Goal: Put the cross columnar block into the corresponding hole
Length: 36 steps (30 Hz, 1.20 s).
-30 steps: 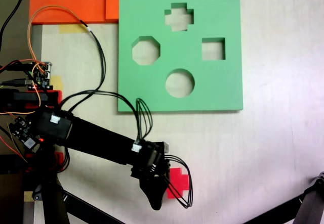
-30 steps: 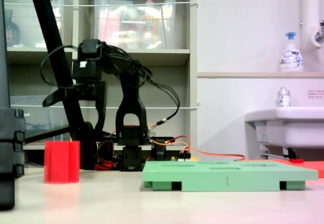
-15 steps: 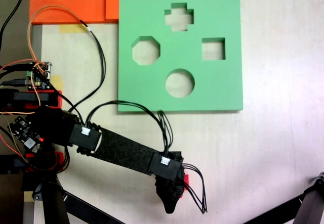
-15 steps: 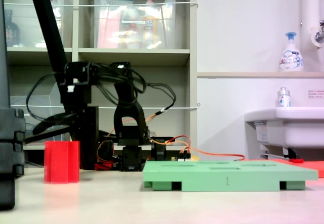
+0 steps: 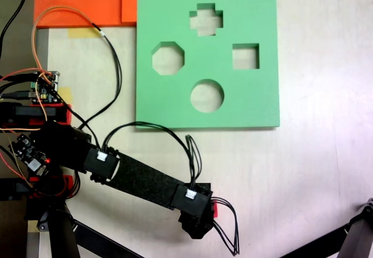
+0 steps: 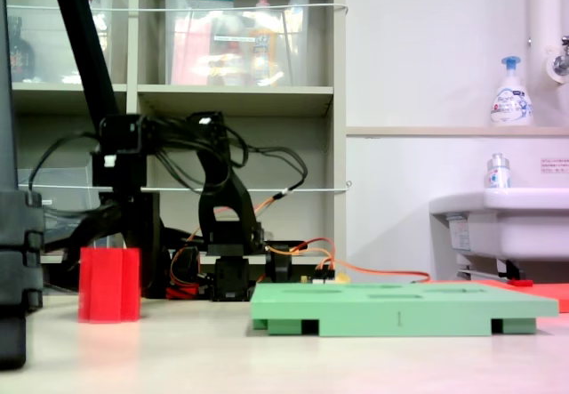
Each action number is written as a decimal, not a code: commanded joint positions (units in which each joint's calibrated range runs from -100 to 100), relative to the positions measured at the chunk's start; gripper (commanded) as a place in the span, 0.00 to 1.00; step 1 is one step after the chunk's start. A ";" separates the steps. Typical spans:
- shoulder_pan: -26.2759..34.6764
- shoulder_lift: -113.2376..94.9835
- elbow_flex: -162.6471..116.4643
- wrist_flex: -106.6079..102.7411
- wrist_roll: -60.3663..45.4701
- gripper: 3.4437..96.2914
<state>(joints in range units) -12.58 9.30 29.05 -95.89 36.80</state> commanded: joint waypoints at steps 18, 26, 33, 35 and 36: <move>3.96 -20.89 0.26 -4.11 4.15 0.38; 14.65 -43.10 -0.74 -4.11 16.26 0.38; 27.35 -38.77 -0.14 -4.11 29.30 0.38; 30.18 -33.46 1.55 -4.11 32.58 0.38; 31.21 -31.09 2.55 -4.11 33.80 0.38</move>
<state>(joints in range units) 17.02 -23.67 27.09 -98.34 67.52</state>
